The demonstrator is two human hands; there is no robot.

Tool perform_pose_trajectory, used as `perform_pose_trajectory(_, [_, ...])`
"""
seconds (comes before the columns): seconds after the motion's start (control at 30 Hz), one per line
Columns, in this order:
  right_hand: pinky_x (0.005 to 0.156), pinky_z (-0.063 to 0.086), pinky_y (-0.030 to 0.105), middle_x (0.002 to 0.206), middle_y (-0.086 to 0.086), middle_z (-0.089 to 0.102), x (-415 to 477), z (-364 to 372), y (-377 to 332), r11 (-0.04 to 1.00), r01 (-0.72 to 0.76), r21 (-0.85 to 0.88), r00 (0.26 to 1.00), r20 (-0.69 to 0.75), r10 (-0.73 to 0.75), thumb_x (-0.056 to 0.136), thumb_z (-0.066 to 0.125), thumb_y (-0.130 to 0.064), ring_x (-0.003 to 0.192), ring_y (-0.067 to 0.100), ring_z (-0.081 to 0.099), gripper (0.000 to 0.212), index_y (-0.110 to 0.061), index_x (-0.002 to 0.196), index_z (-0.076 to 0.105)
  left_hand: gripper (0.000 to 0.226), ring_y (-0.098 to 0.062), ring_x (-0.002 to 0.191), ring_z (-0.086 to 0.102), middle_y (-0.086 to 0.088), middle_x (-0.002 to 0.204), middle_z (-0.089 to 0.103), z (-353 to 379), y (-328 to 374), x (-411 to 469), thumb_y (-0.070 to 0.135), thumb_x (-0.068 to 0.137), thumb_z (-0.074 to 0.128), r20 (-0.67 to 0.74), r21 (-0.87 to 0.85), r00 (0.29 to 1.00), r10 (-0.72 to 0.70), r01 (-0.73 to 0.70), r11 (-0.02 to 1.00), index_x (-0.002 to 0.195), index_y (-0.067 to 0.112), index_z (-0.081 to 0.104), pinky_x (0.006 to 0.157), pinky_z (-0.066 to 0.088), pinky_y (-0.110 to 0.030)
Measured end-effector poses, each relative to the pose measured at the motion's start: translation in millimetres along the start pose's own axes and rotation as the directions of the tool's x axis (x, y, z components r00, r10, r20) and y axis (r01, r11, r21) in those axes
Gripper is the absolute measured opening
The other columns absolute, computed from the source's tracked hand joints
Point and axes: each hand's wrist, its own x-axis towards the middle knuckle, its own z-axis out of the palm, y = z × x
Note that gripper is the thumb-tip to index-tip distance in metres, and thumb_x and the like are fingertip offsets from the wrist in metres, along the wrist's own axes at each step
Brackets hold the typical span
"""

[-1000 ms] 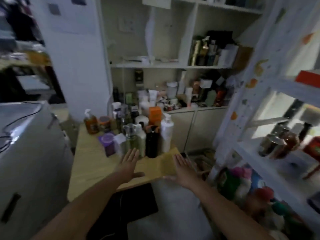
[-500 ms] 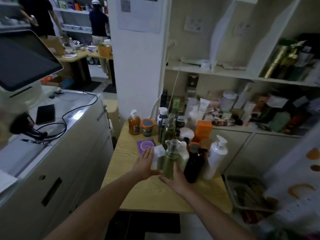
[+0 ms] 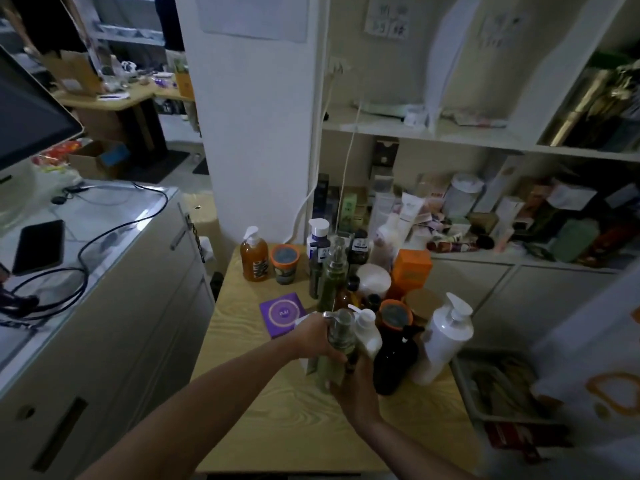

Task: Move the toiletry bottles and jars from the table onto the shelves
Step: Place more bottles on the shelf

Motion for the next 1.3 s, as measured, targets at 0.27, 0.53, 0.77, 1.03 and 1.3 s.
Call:
perform_pose_trajectory(0.27, [0.095, 0.047, 0.043, 0.121, -0.004, 0.052, -5.3, -3.2, 3.2, 0.971, -0.14, 0.192, 0.964, 0.249, 0.09, 0.049, 0.083, -0.05, 0.115, 0.02, 0.051, 0.091, -0.028, 0.124, 0.036, 0.048, -0.009, 0.096, 0.058, 0.004, 0.104, 0.062, -43.2, 12.2, -7.4, 0.011, 0.069, 0.082, 0.214, -0.182, 0.972, 0.093, -0.054, 0.982, 0.111, 0.01, 0.059, 0.08, 0.049, -0.015])
perform_pose_trajectory(0.53, [0.066, 0.051, 0.014, 0.11, -0.008, 0.063, -51.8, -23.8, -21.6, 0.893, -0.143, 0.427, 0.989, 0.03, 0.144, 0.063, 0.086, -0.016, 0.099, 0.005, 0.059, 0.061, -0.025, 0.114, 0.053, 0.055, -0.014, 0.107, 0.062, 0.002, 0.113, 0.067, -51.6, 45.9, -11.9, 0.01, 0.071, 0.081, 0.347, -0.447, 0.891, 0.294, -0.118, 0.887, 0.118, 0.026, 0.058, 0.087, 0.053, -0.033])
perform_pose_trajectory(0.77, [0.083, 0.056, 0.04, 0.109, -0.001, 0.067, -131.2, -55.7, -3.2, 0.787, -0.218, 0.577, 0.851, -0.282, 0.443, 0.035, 0.091, -0.041, 0.098, 0.018, 0.064, 0.09, -0.015, 0.115, 0.06, 0.064, -0.017, 0.125, 0.05, 0.002, 0.13, 0.055, 33.6, 86.0, -45.7, 0.004, 0.075, 0.076, 0.497, -0.496, 0.739, 0.455, -0.189, 0.848, 0.128, 0.022, 0.046, 0.1, 0.046, -0.03])
perform_pose_trajectory(1.03, [0.077, 0.051, 0.014, 0.106, -0.012, 0.062, -280.6, -129.6, 40.5, 0.814, -0.156, 0.56, 0.721, -0.498, 0.481, 0.063, 0.085, -0.007, 0.105, 0.002, 0.061, 0.064, -0.023, 0.115, 0.053, 0.05, -0.014, 0.107, 0.063, -0.003, 0.113, 0.067, 136.3, 178.3, -122.0, -0.009, 0.073, 0.071, 0.713, -0.5, 0.384, 0.587, -0.308, 0.809, 0.119, 0.009, 0.06, 0.086, 0.053, -0.026])
perform_pose_trajectory(1.3, [0.08, 0.05, 0.021, 0.105, -0.006, 0.057, -423.5, -187.5, 90.8, 0.844, -0.253, 0.473, 0.345, -0.771, 0.536, 0.059, 0.088, -0.022, 0.102, 0.012, 0.059, 0.064, -0.017, 0.108, 0.047, 0.064, -0.01, 0.097, 0.065, 0.004, 0.1, 0.068, 256.8, 288.0, -224.8, 0.025, 0.051, 0.091, 0.627, -0.529, 0.347, 0.697, -0.467, 0.708, 0.107, 0.013, 0.062, 0.085, 0.055, -0.024])
